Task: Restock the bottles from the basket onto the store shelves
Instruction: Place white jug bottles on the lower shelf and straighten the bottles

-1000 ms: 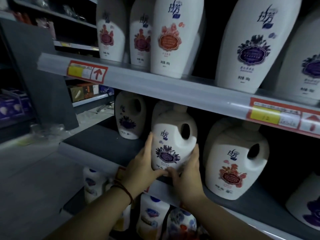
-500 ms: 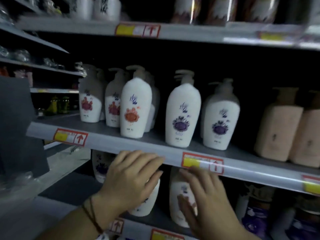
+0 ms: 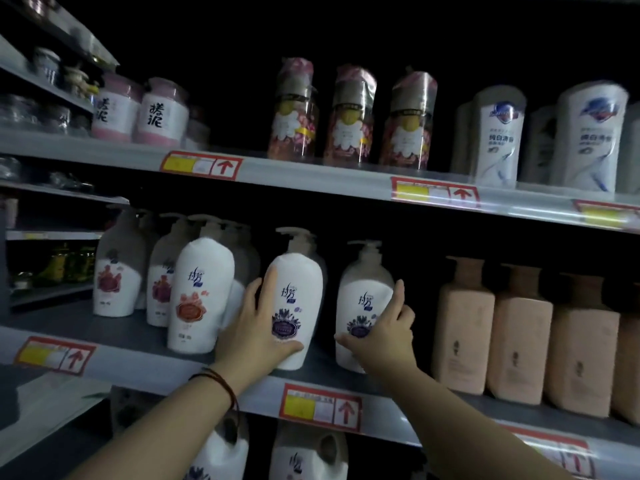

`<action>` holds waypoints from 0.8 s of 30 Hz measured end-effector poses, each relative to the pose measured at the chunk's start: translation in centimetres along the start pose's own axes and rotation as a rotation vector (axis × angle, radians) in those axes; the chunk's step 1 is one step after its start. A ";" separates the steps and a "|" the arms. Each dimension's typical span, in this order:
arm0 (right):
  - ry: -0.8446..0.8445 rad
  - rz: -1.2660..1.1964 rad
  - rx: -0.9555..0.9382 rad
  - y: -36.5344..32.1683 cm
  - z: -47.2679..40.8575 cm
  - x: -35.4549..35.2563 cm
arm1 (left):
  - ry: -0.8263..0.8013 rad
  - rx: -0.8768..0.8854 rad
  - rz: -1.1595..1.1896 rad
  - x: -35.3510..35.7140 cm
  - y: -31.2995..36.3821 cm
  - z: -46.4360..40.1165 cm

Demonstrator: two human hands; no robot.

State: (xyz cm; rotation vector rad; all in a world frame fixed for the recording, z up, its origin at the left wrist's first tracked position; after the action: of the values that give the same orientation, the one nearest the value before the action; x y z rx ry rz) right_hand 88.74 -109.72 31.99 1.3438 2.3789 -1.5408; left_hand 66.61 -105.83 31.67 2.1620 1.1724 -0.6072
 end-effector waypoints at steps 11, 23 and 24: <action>-0.003 -0.131 0.145 4.0 -0.9 2.3 | 0.290 0.259 -0.078 0.2 5.2 3.3; -0.219 -0.060 0.071 4.0 0.8 -3.7 | -0.407 0.220 0.142 7.1 10.5 2.5; -0.238 -0.068 0.065 4.4 0.7 -3.9 | -0.401 0.212 0.146 7.4 10.6 2.4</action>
State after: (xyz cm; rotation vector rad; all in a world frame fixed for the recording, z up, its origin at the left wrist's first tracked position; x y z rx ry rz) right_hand 93.78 -112.10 30.02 1.0318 2.2689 -1.7016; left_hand 79.15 -107.77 28.25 2.1376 0.7571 -1.0799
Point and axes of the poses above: each hand's wrist, its own z-axis away from the middle knuckle, its own x-axis out of the palm, y = z × x, the point moved 10 cm from there along -z, towards the middle knuckle, and after that the axes turned 11 degrees about -z, right-handed, at the moved point
